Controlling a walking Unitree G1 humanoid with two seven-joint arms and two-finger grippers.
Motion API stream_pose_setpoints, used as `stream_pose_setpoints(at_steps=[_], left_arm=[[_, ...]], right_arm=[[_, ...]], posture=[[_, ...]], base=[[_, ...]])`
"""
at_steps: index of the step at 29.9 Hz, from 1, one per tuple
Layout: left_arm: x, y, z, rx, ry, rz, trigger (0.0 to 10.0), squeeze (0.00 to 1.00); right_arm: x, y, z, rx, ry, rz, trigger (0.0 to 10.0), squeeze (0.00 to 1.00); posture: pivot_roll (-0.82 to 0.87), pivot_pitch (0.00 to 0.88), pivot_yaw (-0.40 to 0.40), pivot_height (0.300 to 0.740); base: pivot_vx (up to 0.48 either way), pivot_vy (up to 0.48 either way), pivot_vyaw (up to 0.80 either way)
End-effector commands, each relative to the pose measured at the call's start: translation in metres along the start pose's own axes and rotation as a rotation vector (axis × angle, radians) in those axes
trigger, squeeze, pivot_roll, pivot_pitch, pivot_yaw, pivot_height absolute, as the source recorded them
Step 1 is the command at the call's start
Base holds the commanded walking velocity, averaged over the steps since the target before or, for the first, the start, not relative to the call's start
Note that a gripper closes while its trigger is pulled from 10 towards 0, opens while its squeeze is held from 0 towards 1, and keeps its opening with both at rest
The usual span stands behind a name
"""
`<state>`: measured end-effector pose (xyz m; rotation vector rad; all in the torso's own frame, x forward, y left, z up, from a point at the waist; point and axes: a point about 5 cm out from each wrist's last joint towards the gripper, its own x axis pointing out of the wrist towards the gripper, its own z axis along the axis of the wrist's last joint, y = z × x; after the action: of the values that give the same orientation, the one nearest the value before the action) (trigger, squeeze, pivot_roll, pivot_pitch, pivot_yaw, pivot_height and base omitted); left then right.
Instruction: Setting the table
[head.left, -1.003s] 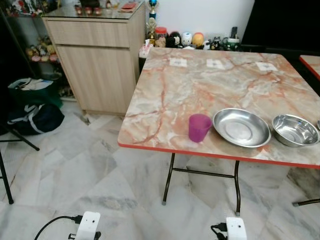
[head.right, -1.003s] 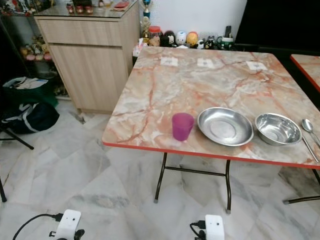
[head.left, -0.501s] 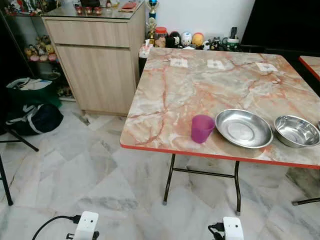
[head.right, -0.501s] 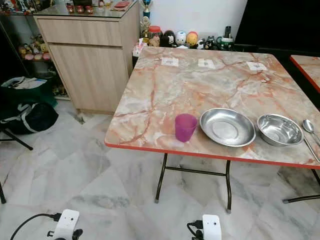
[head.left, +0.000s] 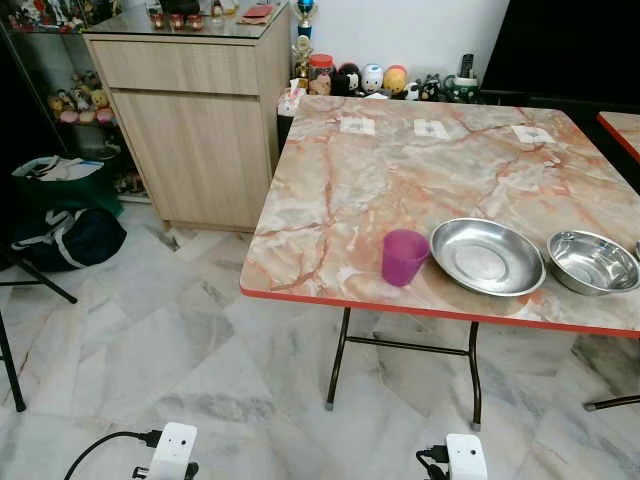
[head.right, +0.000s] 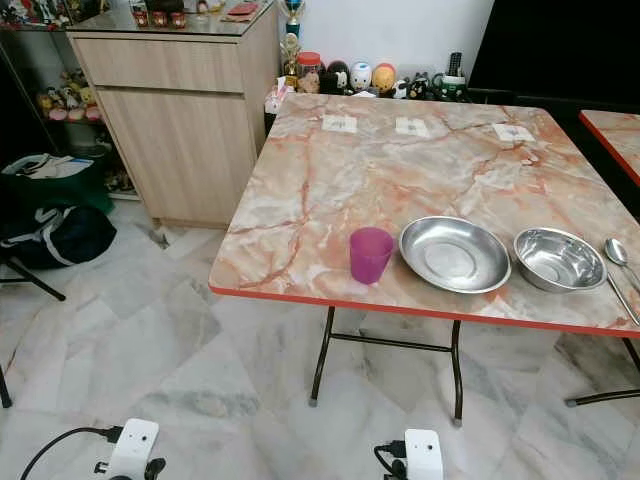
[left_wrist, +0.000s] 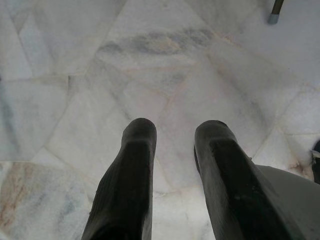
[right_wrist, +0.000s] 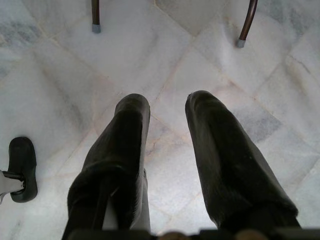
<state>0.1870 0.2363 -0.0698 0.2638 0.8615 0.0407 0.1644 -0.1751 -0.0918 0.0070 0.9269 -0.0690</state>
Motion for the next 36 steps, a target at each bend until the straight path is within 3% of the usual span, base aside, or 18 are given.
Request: stream_pose_setpoints(at_steps=[1,6,36], left_arm=[[0.0079,-0.0213,0.0257,-0.021,0.001,-0.146,10.0,0.00],[0.0063,-0.0178,0.0177,-0.022,0.023,-0.132,10.0,0.00],[0.0063,-0.0178,0.0177,-0.022,0.023,-0.132,10.0,0.00]], right_arm=[[0.0028,-0.0091,0.0044,0.303,0.052,-0.015,10.0,0.00],[0.0035,-0.0093,0.0073,0.300,0.048,-0.017,10.0,0.00],[0.0035,-0.0093,0.0073,0.300,0.048,-0.017,10.0,0.00]], posture=[[0.07,0.000,-0.059,0.740],[0.08,0.000,-0.054,0.740],[0.08,0.000,-0.054,0.740]], base=[[0.000,0.000,0.00],[0.000,0.000,0.00],[0.000,0.000,0.00]])
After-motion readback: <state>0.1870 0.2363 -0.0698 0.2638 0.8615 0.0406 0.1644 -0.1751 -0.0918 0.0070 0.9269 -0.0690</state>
